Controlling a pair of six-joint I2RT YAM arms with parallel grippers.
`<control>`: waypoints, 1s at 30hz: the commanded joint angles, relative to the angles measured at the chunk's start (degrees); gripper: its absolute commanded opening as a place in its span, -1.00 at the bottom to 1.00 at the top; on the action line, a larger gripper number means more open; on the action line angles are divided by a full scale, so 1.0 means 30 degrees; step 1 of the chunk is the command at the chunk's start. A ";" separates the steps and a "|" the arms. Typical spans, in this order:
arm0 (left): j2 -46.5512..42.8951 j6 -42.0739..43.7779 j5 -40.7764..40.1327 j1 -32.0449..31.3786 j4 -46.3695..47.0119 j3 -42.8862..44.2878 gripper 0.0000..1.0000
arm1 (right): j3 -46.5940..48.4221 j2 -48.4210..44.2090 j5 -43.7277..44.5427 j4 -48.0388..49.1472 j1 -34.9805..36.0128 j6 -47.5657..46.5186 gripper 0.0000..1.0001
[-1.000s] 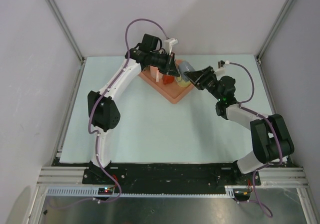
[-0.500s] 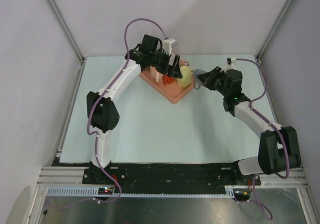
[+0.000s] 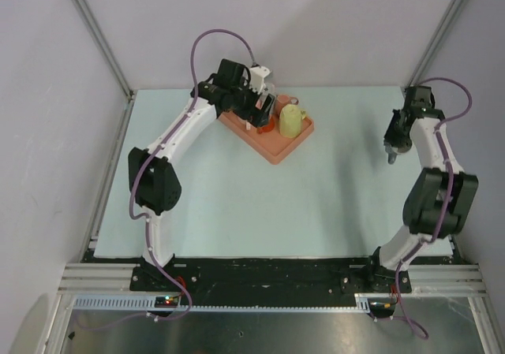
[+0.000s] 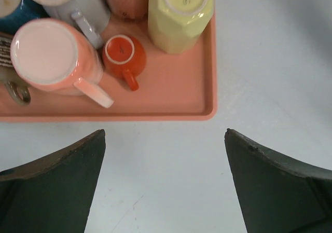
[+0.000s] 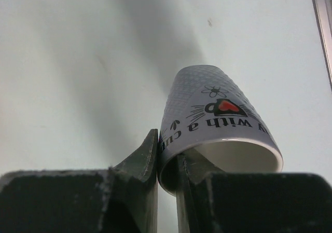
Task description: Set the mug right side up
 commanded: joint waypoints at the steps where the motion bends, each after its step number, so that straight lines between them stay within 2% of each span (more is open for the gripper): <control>1: -0.0633 0.1504 -0.0937 -0.0007 -0.0020 -0.0523 0.99 | 0.3072 0.3223 -0.0432 -0.4456 -0.1135 -0.2257 -1.00; 6: 0.0529 0.2925 -0.1222 -0.0007 0.0004 -0.0737 0.77 | 0.4579 0.5455 -0.0420 -0.5260 -0.1398 -0.2573 -1.00; 13: 0.3293 0.4832 -0.2670 0.0006 0.0033 0.0951 0.44 | 0.4775 0.6945 -0.0399 -0.5054 -0.1500 -0.2507 -0.98; 17: 0.4913 0.4587 -0.3156 0.0017 0.0087 0.2661 0.44 | 0.4620 0.7483 0.0227 -0.4983 -0.1501 -0.2497 -0.76; 22: 0.6651 0.4047 -0.2914 -0.0020 0.0215 0.4953 0.41 | 0.4594 0.7186 0.0225 -0.4876 -0.1472 -0.2440 -0.29; 25: 0.7665 0.3815 -0.3083 -0.0049 0.0274 0.5825 0.34 | 0.4684 0.6852 0.0203 -0.5064 -0.1435 -0.2438 -0.01; 30: 0.8268 0.3269 -0.2853 -0.0037 0.0299 0.5992 0.18 | 0.4846 0.6002 0.0483 -0.5633 -0.1224 -0.2422 0.29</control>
